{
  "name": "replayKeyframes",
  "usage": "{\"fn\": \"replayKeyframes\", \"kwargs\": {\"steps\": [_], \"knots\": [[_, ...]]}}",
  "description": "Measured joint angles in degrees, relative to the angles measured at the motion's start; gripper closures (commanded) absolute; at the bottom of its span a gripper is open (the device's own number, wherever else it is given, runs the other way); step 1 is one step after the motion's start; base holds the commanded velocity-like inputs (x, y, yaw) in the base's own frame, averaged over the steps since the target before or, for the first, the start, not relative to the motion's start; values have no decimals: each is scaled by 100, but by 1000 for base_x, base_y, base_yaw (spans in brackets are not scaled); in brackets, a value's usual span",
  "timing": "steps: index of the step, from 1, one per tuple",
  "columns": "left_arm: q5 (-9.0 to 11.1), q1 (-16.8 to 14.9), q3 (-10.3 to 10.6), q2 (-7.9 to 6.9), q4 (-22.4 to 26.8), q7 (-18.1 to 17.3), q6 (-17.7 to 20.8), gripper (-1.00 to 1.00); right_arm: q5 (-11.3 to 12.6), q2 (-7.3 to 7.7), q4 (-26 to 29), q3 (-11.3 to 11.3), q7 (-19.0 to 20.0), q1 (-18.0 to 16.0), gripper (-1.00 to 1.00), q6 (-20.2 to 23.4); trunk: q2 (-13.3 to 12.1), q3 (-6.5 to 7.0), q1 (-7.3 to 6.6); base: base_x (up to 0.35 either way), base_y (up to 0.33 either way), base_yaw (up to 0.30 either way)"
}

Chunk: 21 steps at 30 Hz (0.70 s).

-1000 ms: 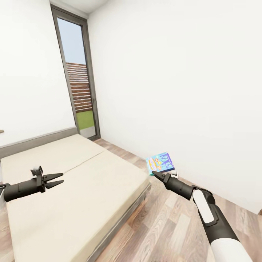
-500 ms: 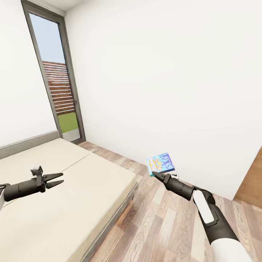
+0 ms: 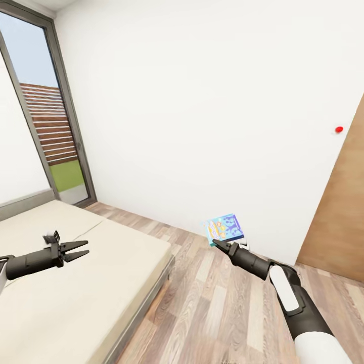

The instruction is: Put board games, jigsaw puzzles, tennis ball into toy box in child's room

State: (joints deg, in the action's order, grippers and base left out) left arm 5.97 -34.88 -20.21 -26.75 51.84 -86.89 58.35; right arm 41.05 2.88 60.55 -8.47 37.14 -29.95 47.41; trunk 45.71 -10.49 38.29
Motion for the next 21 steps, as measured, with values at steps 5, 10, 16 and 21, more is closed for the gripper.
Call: {"fn": "replayKeyframes", "kwargs": {"steps": [5,10,16,21], "knots": [[3,0,7,8,0,0,0,-100,-30,5,-1,-16,45,81,100,-182,-201,111,-110,0,0,-271],[4,1,11,8,1,0,1,-100,-12,161,-7,-227,74,145,100,-253,-402,223,-220,0,0,-270],[0,0,23,12,0,0,0,-100,22,253,-7,-298,86,175,100,-252,-643,359,-352,0,0,-269],[-2,0,18,20,0,0,1,-100,27,265,-7,-316,94,179,100,-247,-844,472,-462,0,0,-269]]}}
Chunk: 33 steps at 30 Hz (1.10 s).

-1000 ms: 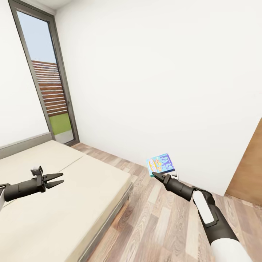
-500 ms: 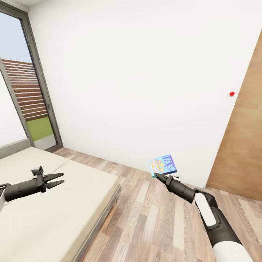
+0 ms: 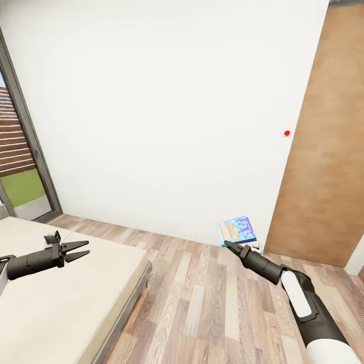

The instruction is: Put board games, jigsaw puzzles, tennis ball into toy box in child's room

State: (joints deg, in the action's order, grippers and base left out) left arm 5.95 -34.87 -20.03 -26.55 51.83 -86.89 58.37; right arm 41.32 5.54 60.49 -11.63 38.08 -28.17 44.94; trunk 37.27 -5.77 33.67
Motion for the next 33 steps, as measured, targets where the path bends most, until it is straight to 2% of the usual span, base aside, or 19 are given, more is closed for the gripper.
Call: {"fn": "replayKeyframes", "kwargs": {"steps": [33], "knots": [[-6,-3,-18,-16,1,0,0,-100,-21,-7,-4,-16,73,0,100,-23,-1318,735,-725,0,0,-269]]}}
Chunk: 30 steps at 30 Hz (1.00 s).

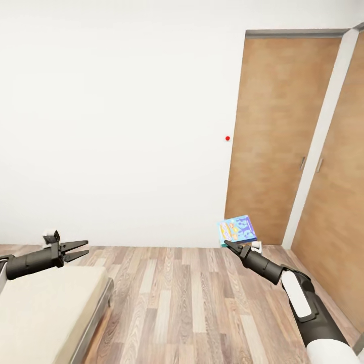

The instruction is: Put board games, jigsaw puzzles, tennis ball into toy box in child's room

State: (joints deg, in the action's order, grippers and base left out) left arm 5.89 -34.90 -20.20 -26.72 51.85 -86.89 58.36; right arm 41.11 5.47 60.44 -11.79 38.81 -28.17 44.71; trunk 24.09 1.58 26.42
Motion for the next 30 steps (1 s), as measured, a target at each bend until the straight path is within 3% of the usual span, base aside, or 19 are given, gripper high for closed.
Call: {"fn": "replayKeyframes", "kwargs": {"steps": [3,30], "knots": [[3,0,0,-3,0,0,0,-100,3,0,-1,0,0,0,100,-1,-119,67,-65,0,0,-269],[14,0,13,0,0,-9,1,-100,-6,-2,-84,-7,8,0,100,-11,-121,193,-66,0,0,-269]]}}
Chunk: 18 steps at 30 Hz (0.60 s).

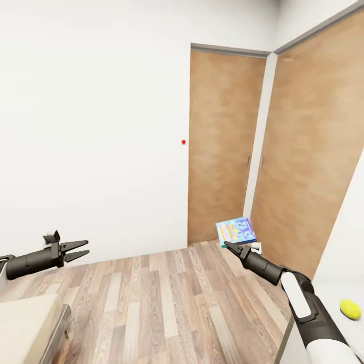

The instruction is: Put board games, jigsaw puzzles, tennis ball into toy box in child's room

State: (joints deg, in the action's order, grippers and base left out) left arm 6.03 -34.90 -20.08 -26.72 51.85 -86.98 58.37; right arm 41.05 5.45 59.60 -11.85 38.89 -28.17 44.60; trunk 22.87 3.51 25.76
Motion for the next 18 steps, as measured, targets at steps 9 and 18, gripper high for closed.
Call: {"fn": "replayKeyframes", "kwargs": {"steps": [9,18], "knots": [[1,0,10,2,0,0,0,-100,19,6,-2,-15,6,0,100,2,0,48,0,0,0,-257],[6,0,1,-15,0,0,-2,-100,14,11,-6,-39,2,0,100,1,0,96,0,0,0,-256]]}}
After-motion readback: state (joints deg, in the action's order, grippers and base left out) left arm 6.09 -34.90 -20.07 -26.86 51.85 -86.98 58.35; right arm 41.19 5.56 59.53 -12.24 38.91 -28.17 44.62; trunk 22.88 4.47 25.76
